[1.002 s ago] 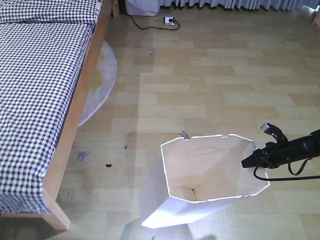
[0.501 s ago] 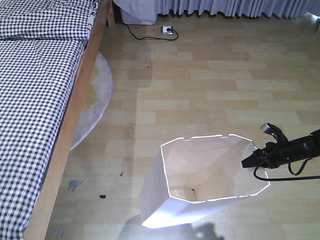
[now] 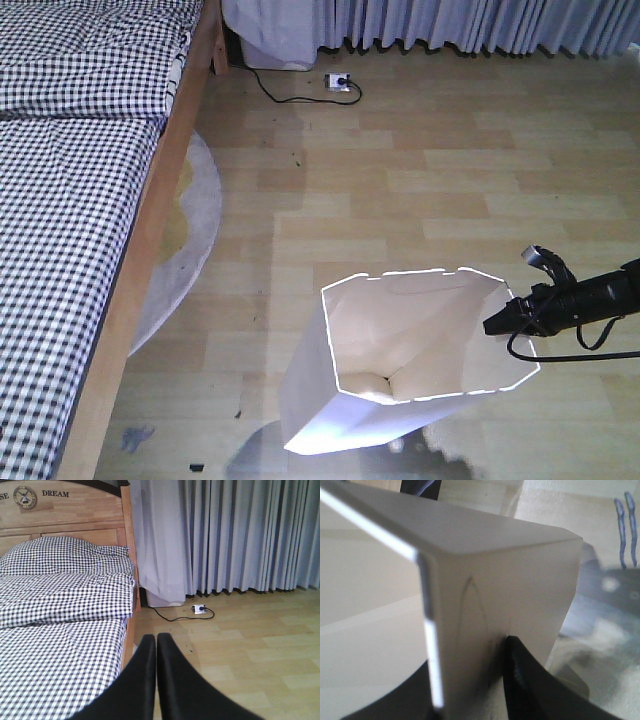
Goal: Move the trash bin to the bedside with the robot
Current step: 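Carry the bin in the right gripper to the floor beside the bed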
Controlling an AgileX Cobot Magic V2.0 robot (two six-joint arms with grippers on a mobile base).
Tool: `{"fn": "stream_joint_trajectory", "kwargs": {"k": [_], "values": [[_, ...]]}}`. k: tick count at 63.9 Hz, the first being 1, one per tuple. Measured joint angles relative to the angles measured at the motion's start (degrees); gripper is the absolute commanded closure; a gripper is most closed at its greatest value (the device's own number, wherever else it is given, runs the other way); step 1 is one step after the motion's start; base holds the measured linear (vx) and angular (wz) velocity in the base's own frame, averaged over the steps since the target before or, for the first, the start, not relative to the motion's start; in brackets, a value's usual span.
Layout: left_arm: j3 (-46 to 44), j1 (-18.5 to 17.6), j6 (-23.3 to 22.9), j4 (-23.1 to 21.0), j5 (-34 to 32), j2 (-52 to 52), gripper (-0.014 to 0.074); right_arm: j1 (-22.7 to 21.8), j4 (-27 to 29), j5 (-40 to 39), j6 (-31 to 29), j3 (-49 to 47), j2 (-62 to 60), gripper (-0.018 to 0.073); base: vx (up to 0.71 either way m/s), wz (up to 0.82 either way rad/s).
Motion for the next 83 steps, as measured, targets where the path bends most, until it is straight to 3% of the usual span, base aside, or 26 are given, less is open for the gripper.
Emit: {"fn": "stream_joint_trajectory", "kwargs": {"k": [83], "values": [[0.0,0.0,0.0,0.0,0.0,0.0,0.0603,0.0,-0.01,0.0,-0.04,0.0,0.0,0.0564,0.34,0.0]]}}
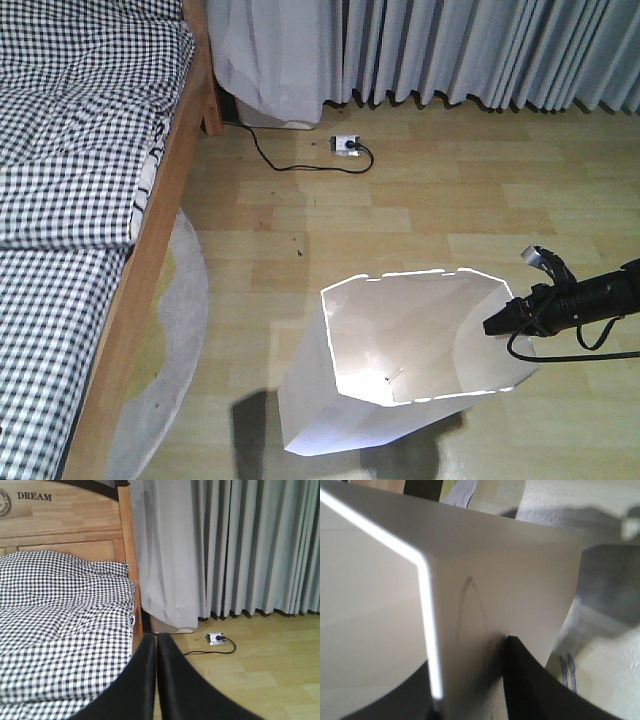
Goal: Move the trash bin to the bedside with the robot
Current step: 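Carry the bin in the right gripper to the floor beside the bed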
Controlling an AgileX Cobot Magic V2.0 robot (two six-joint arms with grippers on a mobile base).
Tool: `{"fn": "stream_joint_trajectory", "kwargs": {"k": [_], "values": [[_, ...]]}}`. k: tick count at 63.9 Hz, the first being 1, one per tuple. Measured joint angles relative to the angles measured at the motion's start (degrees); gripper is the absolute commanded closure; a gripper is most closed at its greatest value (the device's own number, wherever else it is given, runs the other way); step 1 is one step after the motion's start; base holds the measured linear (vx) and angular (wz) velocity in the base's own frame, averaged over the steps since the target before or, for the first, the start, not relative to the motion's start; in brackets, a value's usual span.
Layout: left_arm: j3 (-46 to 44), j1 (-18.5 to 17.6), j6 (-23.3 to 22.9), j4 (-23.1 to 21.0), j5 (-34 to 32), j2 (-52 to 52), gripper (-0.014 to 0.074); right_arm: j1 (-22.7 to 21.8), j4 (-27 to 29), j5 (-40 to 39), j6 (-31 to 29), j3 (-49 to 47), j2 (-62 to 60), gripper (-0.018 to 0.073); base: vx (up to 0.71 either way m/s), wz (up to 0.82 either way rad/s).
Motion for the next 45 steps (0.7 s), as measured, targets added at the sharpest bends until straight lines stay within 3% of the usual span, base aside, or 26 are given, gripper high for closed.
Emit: {"fn": "stream_joint_trajectory", "kwargs": {"k": [45], "values": [[0.0,0.0,0.0,0.0,0.06,0.0,0.0603,0.05,0.0,0.06,0.0,0.0,0.0,0.0564,0.31,-0.06]]}}
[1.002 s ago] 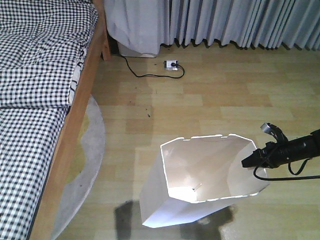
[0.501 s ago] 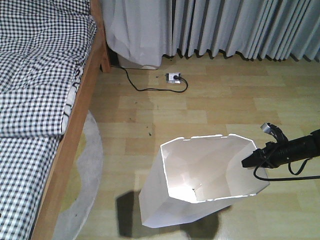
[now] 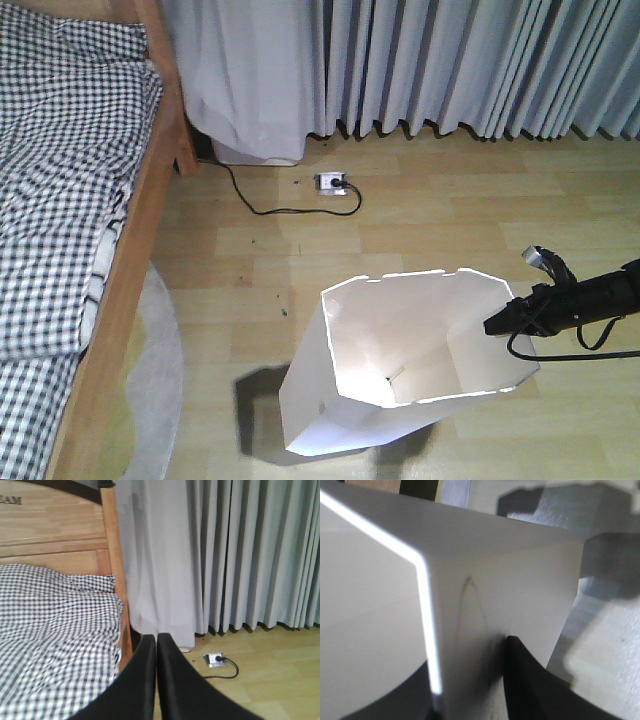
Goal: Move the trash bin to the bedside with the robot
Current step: 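Carry the bin in the right gripper to the floor beside the bed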
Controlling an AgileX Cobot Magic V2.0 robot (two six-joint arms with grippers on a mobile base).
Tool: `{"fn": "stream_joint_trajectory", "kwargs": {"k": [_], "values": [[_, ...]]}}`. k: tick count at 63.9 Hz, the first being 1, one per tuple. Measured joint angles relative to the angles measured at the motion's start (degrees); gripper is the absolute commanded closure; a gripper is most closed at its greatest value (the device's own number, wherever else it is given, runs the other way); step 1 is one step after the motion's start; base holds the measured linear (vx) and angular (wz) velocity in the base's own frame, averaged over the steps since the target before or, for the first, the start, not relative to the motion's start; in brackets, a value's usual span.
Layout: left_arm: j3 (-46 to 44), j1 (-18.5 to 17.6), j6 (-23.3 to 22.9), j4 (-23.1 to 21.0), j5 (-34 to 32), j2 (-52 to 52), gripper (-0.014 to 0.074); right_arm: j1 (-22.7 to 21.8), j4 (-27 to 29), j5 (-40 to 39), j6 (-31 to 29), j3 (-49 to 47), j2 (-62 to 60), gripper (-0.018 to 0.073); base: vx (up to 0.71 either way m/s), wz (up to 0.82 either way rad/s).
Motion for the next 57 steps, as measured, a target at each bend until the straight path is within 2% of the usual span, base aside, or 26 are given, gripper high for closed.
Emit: {"fn": "stream_joint_trajectory", "kwargs": {"k": [57], "values": [[0.0,0.0,0.0,0.0,-0.05,0.0,0.0603,-0.05,0.24,-0.06,0.0,0.0,0.0,0.0564,0.3,0.0]]}}
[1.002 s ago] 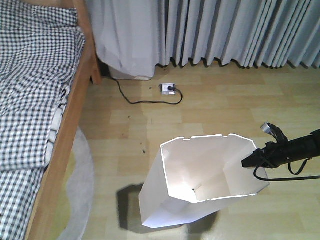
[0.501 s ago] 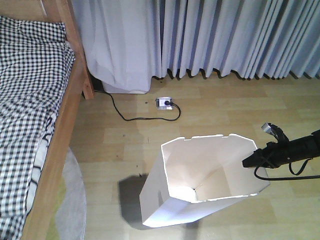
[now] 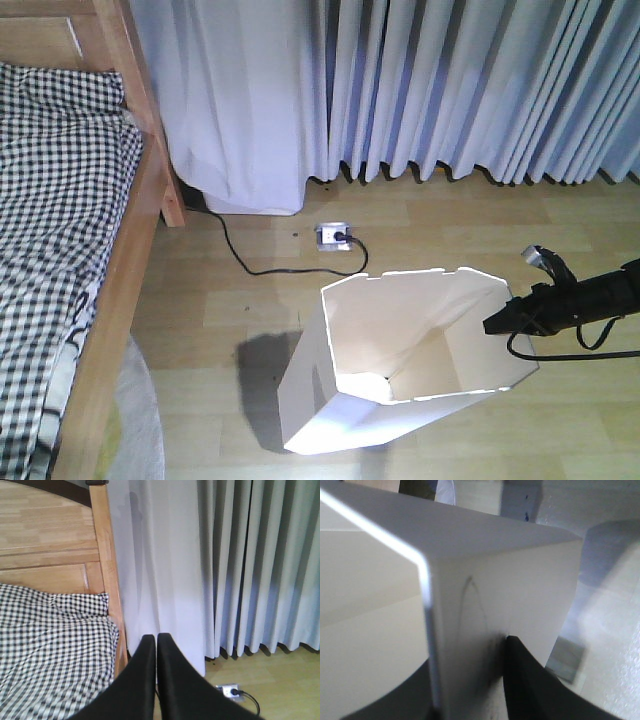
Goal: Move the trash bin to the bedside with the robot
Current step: 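Carry the bin in the right gripper to the floor beside the bed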
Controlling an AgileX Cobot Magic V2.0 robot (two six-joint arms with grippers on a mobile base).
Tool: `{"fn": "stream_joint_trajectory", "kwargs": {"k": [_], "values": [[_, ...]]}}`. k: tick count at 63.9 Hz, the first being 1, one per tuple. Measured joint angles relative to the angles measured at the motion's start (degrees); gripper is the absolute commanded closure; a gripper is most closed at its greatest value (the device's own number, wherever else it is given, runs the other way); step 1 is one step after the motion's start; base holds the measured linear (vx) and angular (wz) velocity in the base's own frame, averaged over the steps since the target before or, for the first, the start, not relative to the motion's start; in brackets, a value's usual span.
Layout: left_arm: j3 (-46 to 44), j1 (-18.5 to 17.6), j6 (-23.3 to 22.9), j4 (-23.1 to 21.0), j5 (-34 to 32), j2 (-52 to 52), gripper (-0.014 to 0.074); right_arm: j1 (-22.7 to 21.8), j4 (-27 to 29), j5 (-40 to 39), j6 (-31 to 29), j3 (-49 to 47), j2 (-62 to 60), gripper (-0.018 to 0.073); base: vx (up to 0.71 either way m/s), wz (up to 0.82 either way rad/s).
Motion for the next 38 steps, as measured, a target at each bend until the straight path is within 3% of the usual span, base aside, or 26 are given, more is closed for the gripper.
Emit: {"fn": "stream_joint_trajectory", "kwargs": {"k": [38], "values": [[0.0,0.0,0.0,0.0,0.0,0.0,0.0603,0.0,-0.01,0.0,0.0,0.0,0.0,0.0564,0.25,-0.02]]}}
